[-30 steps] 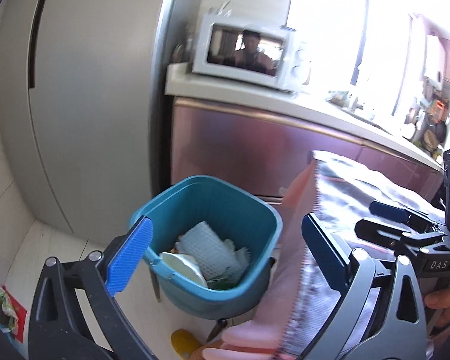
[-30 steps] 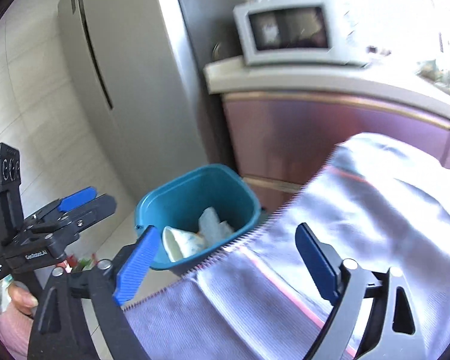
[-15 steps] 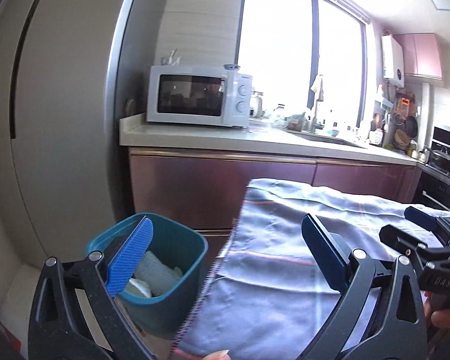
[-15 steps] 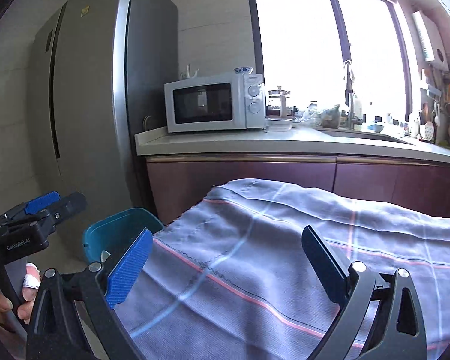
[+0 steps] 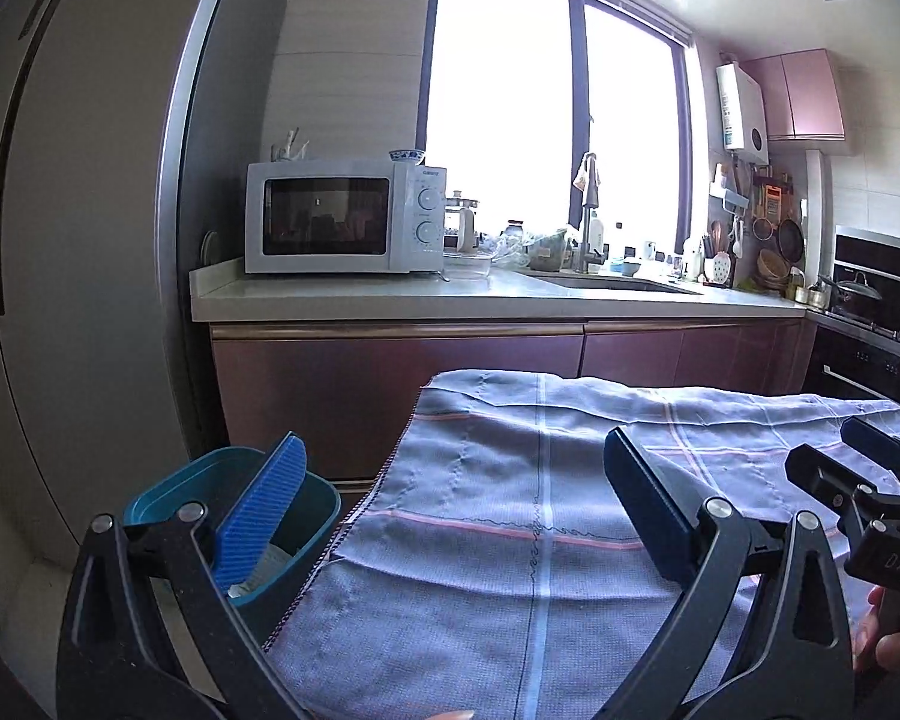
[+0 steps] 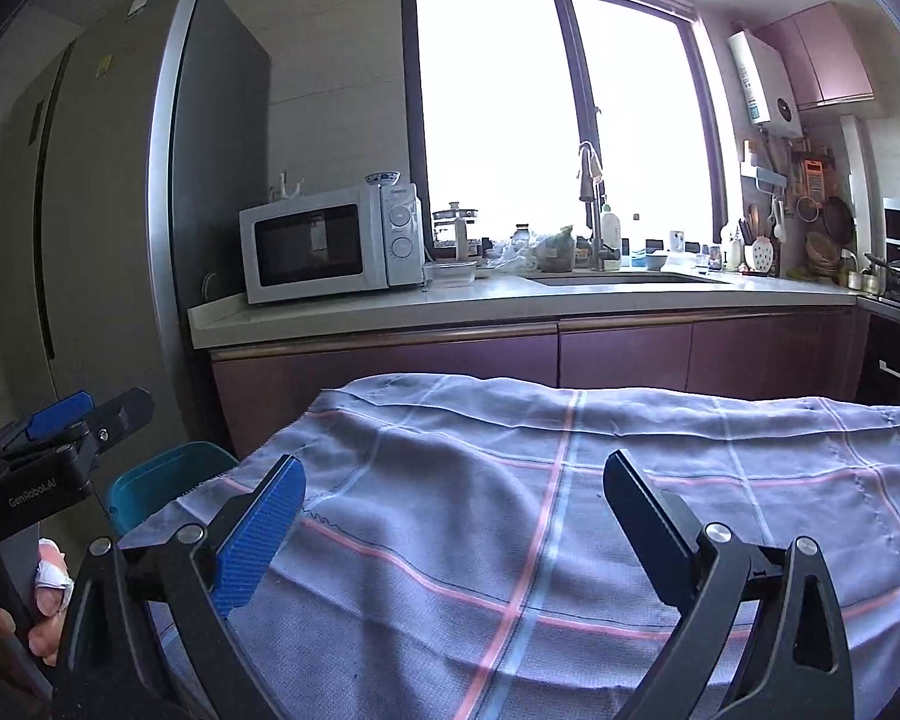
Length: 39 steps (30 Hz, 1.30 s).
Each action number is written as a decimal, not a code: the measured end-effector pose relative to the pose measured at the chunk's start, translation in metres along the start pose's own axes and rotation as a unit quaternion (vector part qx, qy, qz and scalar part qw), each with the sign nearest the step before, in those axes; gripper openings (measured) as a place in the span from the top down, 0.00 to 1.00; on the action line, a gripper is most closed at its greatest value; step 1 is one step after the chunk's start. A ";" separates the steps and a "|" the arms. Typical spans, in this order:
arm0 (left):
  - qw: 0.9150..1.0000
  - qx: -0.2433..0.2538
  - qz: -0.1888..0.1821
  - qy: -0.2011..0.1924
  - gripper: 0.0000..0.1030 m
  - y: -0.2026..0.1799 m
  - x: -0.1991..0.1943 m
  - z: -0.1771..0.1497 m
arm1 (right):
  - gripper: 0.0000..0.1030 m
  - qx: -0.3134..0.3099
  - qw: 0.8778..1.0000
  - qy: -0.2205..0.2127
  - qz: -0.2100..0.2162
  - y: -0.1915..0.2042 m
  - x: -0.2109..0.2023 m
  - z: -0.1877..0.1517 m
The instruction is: Collect trash
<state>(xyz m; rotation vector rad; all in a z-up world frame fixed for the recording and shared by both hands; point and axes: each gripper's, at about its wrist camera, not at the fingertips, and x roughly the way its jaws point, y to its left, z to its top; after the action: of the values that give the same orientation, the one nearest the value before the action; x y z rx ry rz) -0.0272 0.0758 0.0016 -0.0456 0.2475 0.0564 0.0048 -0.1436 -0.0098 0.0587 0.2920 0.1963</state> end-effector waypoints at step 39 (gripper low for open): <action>1.000 0.009 -0.002 -0.022 0.05 -0.007 -0.001 -0.006 | 0.07 0.000 0.999 -0.024 -0.034 -0.011 -0.018 -0.003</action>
<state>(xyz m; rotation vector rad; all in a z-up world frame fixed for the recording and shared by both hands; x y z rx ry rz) -0.0297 0.0688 -0.0038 -0.0269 0.2047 0.0515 -0.0109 -0.1576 -0.0080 0.0528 0.2462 0.1277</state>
